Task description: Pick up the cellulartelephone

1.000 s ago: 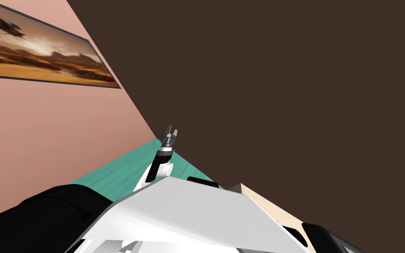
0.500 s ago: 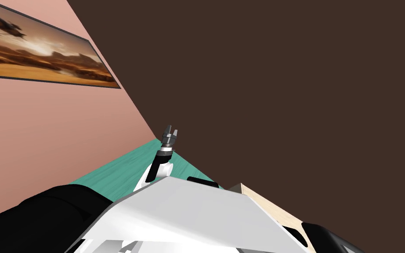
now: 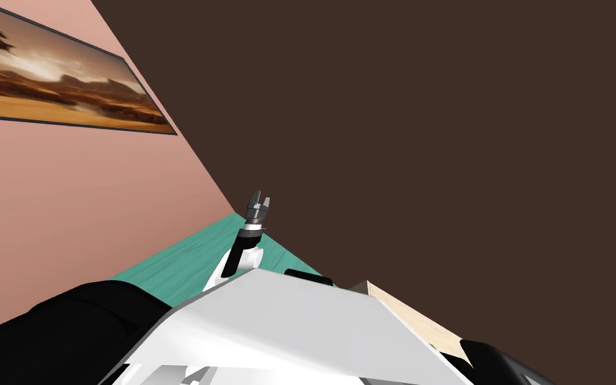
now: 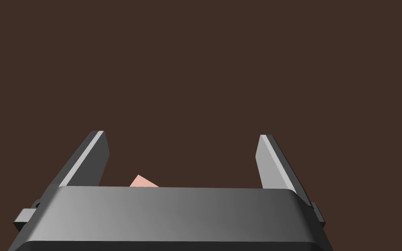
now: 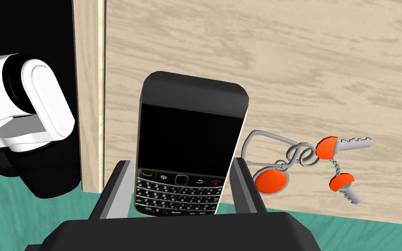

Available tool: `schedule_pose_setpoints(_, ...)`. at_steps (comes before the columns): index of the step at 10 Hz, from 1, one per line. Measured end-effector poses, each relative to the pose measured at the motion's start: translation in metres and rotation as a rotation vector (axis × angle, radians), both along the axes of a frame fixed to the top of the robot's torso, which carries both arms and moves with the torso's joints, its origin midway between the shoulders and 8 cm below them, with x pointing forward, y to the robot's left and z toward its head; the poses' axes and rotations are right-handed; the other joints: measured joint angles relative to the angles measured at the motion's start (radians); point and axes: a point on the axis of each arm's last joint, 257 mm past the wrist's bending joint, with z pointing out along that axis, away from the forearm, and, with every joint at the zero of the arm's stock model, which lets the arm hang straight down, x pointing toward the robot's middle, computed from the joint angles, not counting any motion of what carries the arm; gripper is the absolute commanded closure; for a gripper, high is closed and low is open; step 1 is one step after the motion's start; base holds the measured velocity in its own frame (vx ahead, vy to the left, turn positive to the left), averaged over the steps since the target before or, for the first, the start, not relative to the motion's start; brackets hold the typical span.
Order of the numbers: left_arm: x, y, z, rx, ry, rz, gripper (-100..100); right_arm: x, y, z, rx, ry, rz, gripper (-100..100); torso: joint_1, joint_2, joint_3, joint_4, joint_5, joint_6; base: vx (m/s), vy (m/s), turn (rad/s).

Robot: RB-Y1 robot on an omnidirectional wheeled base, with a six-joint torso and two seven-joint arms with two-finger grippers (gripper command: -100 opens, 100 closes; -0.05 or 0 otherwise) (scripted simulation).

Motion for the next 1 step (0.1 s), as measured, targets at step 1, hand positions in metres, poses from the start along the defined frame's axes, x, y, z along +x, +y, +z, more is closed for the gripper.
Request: schedule_pose_setpoints(1,0.0,0.0,0.0,0.0,0.0,0.0,0,-0.0004,0.0,0.0006,0.001,0.001,0.001,0,0.0,0.001,0.0,0.0,0.0,0.0,0.0,0.0,0.0)
